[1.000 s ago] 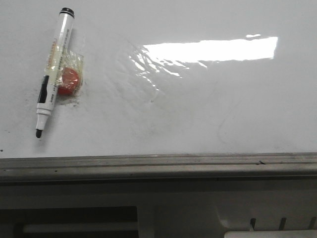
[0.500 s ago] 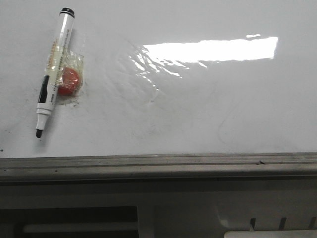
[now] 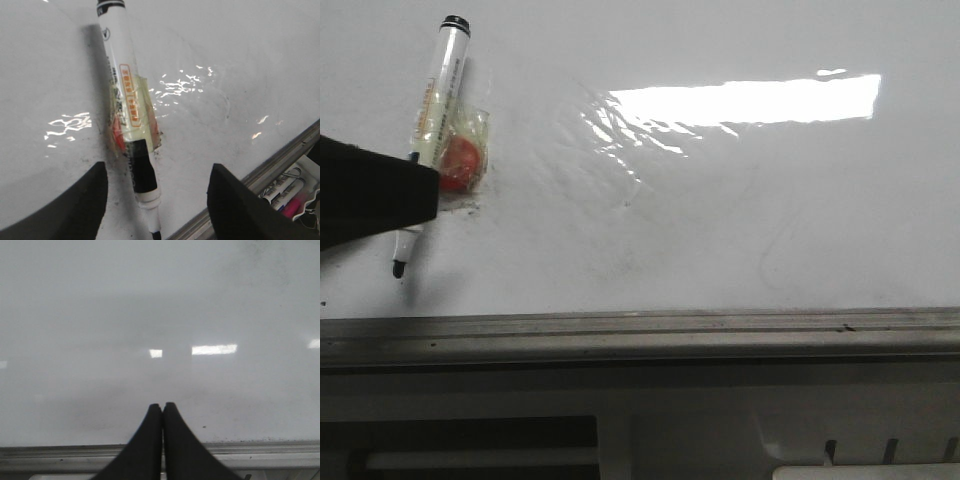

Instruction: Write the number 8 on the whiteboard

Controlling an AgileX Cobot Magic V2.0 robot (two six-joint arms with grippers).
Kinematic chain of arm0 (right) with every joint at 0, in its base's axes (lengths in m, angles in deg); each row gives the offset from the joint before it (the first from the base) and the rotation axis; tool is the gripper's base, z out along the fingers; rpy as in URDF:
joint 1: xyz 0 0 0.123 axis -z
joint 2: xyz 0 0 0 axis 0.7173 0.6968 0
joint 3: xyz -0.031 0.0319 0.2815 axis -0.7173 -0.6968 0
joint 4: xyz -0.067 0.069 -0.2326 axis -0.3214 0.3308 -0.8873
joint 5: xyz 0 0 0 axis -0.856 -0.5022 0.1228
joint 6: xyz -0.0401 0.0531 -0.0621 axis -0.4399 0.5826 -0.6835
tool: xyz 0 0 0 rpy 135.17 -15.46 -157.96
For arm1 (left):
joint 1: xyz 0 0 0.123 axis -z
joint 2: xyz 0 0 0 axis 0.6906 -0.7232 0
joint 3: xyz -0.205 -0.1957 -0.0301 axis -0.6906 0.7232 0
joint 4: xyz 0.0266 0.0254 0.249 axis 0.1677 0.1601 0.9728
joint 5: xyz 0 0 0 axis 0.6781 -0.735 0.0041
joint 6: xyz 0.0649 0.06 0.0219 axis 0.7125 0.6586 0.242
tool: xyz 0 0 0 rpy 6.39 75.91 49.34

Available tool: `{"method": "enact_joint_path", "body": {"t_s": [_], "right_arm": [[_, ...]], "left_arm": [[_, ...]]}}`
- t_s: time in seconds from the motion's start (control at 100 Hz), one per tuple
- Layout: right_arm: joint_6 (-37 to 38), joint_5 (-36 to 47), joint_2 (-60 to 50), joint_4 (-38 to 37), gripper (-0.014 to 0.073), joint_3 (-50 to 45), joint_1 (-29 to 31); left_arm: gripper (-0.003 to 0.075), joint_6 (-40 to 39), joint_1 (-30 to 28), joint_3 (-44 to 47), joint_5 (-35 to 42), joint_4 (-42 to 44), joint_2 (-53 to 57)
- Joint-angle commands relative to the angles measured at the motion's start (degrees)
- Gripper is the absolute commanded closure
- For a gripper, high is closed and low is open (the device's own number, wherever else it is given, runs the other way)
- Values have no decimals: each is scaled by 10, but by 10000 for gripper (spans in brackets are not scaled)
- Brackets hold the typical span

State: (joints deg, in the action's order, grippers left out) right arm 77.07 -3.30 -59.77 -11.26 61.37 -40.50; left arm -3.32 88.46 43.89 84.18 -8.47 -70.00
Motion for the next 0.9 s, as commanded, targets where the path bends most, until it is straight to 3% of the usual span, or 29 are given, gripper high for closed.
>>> {"method": "enact_joint_path", "body": {"t_s": [0.0, 0.17, 0.24, 0.34, 0.51, 0.7, 0.89], "right_arm": [[-4, 38, 7, 1, 657, 21, 0], [-4, 38, 7, 1, 657, 21, 0], [-4, 40, 7, 1, 657, 21, 0], [-4, 51, 7, 1, 657, 21, -1], [-4, 48, 13, 7, 657, 22, -42], [-5, 44, 32, 13, 657, 45, -119], [-36, -41, 73, 18, 621, 102, -212]], "left_arm": [[314, 1, 5, -15, 69, -17, -24], [318, 1, 5, -15, 83, -47, -66], [353, 1, 5, -15, 85, -47, -78], [468, 1, 5, -15, 85, -47, -90], [739, 1, 5, -15, 92, -47, -91], [741, 1, 5, -15, 95, -31, -90], [741, 1, 5, -19, 113, 110, -71]]}}
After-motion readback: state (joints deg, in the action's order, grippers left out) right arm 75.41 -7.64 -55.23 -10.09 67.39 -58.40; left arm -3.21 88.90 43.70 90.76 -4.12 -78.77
